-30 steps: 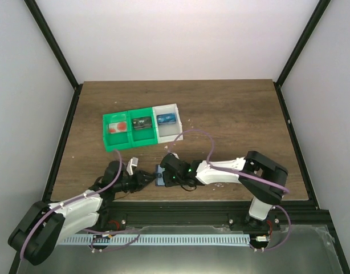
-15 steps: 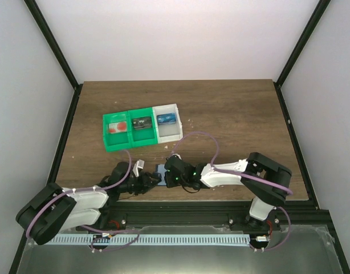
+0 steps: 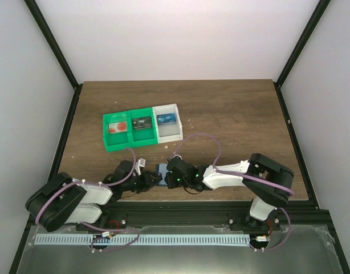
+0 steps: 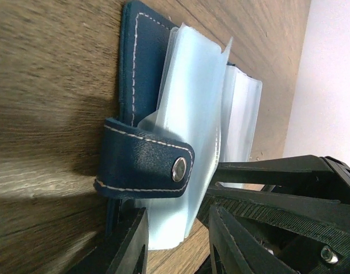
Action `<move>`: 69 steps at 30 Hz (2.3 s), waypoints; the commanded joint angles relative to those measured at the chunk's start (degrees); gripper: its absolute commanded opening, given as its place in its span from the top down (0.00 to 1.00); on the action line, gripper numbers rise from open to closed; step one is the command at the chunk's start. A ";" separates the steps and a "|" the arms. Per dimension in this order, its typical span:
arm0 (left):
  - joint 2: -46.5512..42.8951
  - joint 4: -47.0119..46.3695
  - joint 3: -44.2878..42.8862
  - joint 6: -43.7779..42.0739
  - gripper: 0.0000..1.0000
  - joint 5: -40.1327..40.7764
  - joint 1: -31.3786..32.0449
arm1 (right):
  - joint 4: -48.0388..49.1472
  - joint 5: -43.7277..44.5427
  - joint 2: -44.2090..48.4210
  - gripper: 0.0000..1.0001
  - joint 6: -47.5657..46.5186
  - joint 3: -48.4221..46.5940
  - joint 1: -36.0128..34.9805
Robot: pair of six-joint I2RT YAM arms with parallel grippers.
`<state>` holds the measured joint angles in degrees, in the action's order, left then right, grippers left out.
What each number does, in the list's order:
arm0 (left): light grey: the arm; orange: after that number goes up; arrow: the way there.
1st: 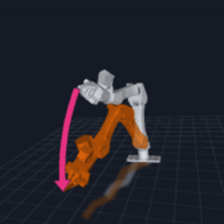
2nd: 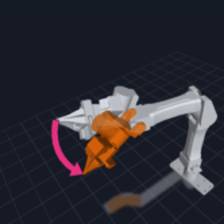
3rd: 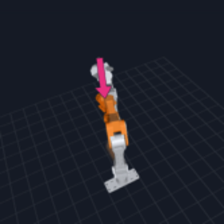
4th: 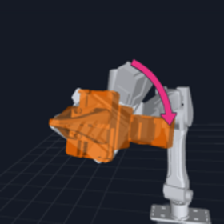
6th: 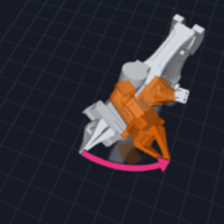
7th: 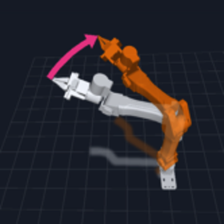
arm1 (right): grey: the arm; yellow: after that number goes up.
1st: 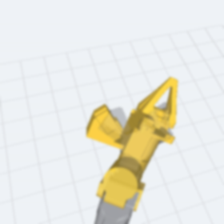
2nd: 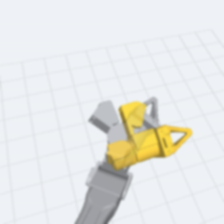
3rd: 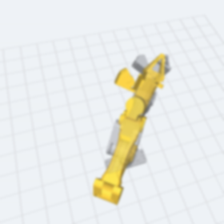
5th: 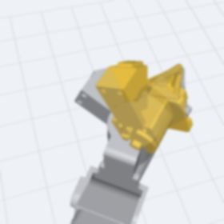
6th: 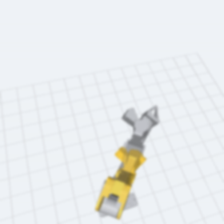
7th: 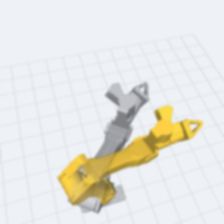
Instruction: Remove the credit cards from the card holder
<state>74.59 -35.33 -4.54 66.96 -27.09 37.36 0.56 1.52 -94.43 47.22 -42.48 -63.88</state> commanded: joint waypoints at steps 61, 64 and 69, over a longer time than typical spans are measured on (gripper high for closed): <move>-53.85 52.20 -31.14 -30.40 0.00 19.90 -0.49 | -28.53 18.21 50.58 0.00 -3.11 -8.72 7.63; -53.15 53.45 -31.43 -29.99 0.00 20.14 -0.53 | -28.43 17.64 50.98 0.00 -2.44 -8.24 7.63; -52.31 54.41 -32.09 -29.69 0.00 20.54 -0.50 | -28.74 17.02 51.01 0.00 -2.25 -8.24 7.63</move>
<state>22.00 18.68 -36.36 37.23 -7.49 37.06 -27.92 18.28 -43.97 43.75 -50.61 -56.69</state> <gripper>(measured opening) 0.997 0.997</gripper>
